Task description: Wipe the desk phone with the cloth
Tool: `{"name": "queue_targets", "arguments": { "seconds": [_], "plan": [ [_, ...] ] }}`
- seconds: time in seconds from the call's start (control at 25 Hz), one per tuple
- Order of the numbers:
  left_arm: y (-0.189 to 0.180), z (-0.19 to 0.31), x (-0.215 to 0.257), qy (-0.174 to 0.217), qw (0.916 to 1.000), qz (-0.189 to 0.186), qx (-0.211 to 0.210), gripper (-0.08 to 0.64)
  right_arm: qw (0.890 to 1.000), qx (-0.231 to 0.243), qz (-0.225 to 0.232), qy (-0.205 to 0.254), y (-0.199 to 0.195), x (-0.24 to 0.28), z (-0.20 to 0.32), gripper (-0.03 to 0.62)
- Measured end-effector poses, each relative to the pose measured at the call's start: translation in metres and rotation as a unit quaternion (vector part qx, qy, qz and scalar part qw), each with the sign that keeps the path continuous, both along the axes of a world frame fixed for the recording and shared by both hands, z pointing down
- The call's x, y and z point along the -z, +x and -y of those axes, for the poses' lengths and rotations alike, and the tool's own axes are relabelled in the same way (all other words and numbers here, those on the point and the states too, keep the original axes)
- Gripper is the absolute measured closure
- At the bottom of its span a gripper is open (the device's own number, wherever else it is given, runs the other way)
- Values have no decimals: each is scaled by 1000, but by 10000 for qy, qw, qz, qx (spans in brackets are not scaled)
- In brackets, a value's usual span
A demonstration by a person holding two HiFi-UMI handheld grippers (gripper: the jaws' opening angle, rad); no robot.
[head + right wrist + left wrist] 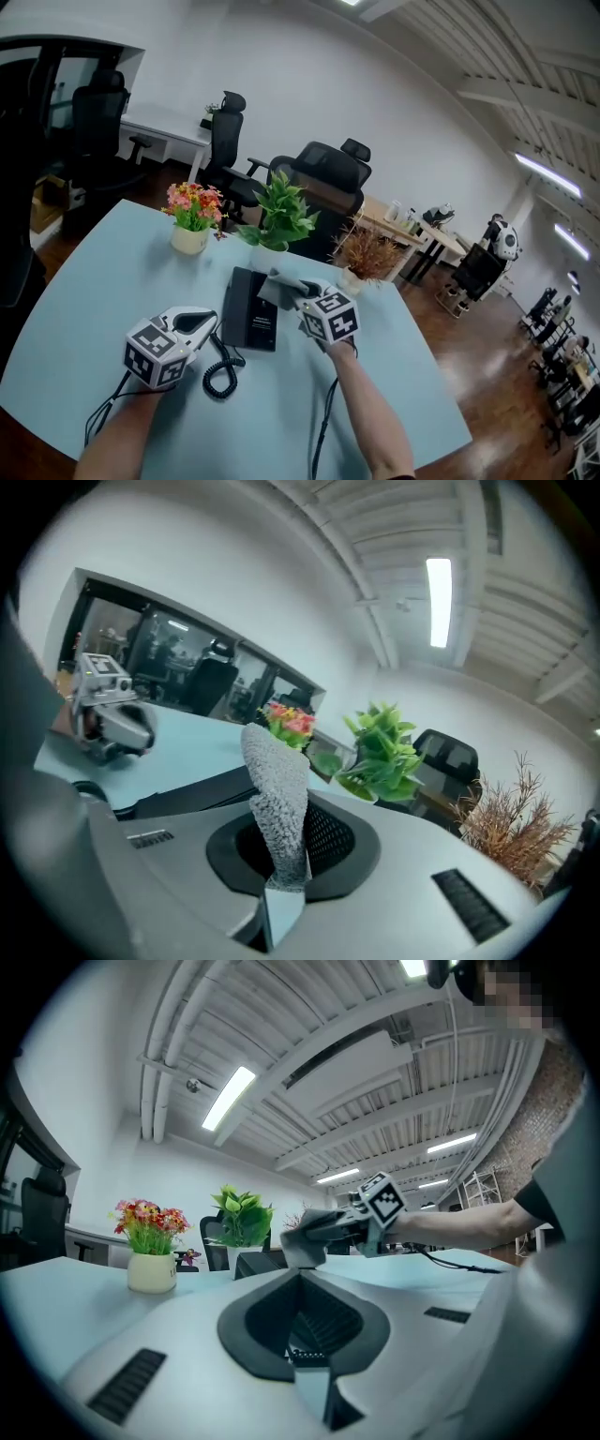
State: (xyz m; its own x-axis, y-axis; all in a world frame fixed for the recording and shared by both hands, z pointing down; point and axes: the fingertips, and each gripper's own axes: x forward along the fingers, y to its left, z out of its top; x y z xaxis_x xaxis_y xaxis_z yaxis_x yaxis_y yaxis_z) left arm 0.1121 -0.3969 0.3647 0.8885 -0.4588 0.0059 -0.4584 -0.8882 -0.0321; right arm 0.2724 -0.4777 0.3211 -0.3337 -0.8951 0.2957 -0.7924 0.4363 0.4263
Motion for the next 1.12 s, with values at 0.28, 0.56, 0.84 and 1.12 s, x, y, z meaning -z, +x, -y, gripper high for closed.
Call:
{"name": "queue_targets", "arguments": {
  "seconds": [0.28,0.56,0.84,1.12],
  "plan": [
    [0,-5,1,-12,10000,-25,11,563,9991,-385,-103,-122,3,-15,54,598],
    [0,1,0,55,10000,7,19,563,9979,229,-243,-563,-11,-52,0,598],
    [-2,-13,-6,90,10000,33,-29,564,9929,673,-310,-935,-30,-99,-86,598],
    [6,-40,-12,241,9992,233,-212,564,9895,806,-525,-1083,-38,-117,-141,598]
  ]
}}
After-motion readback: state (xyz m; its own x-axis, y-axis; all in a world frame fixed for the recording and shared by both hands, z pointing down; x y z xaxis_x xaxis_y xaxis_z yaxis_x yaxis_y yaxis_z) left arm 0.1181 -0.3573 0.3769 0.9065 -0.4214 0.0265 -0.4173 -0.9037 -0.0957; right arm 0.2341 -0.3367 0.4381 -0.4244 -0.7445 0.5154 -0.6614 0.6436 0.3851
